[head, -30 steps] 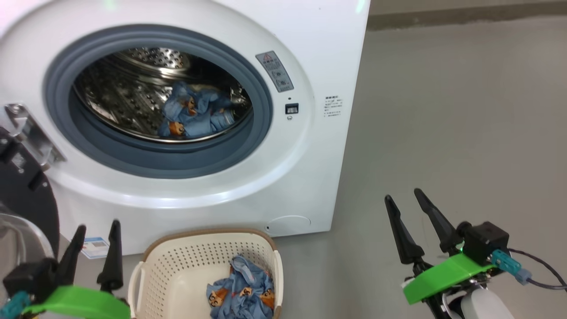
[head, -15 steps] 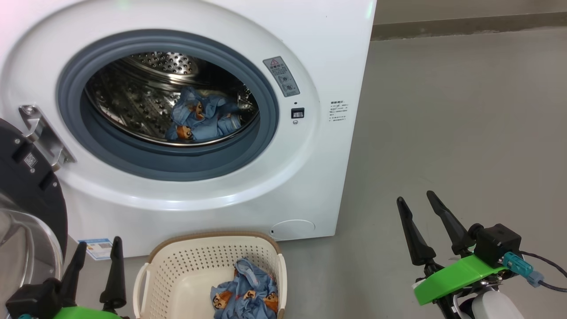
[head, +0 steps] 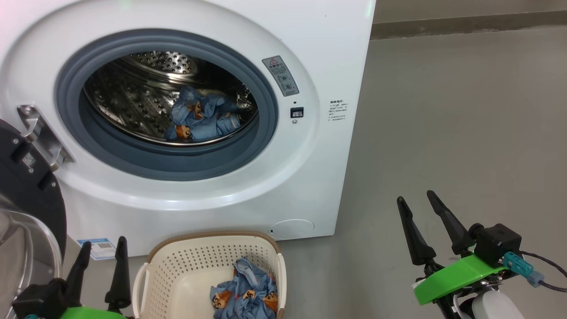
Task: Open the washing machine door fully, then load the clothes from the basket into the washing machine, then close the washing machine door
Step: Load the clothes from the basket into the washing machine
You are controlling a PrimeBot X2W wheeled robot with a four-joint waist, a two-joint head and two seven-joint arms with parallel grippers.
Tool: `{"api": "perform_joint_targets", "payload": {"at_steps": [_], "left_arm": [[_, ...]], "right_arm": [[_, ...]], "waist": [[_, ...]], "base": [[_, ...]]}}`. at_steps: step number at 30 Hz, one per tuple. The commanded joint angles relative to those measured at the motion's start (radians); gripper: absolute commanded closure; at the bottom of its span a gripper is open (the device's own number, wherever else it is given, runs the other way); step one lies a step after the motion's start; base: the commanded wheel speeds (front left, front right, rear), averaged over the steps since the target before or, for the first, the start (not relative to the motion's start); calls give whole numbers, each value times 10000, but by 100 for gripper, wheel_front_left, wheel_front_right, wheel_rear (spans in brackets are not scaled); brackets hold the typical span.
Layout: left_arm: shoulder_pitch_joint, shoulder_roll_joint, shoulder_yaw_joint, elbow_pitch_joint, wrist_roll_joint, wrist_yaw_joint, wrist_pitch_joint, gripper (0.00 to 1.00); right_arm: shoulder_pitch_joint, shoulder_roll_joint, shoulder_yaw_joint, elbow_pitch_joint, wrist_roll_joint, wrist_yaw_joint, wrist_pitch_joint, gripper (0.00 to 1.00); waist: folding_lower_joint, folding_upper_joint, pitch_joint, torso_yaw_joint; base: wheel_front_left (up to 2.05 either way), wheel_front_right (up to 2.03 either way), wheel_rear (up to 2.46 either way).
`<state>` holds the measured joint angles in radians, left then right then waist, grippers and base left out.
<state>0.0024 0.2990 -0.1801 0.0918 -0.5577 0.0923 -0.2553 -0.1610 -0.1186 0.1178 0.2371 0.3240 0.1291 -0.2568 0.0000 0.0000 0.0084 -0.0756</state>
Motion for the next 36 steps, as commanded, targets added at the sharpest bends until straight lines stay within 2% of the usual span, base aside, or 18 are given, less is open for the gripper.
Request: {"api": "perform_joint_targets", "payload": {"at_steps": [1,20,36], "left_arm": [[-257,189,445,-240,129,-32,-64,0],[-300,130,405,-93,82,-125,-61,0],[-1178,451,164,596,-164,-865,90,0]], "right_arm": [[-12,30,203,-254,11,16,-49,0],[-43,101,209,-283,-27,16,-49,0],[-599,489,47,-562,-478,16,-49,0]], "waist": [[0,0,7,5],[0,0,204,-72],[0,0,1816,-427]], "base": [[0,0,0],[0,0,0],[0,0,0]]}}
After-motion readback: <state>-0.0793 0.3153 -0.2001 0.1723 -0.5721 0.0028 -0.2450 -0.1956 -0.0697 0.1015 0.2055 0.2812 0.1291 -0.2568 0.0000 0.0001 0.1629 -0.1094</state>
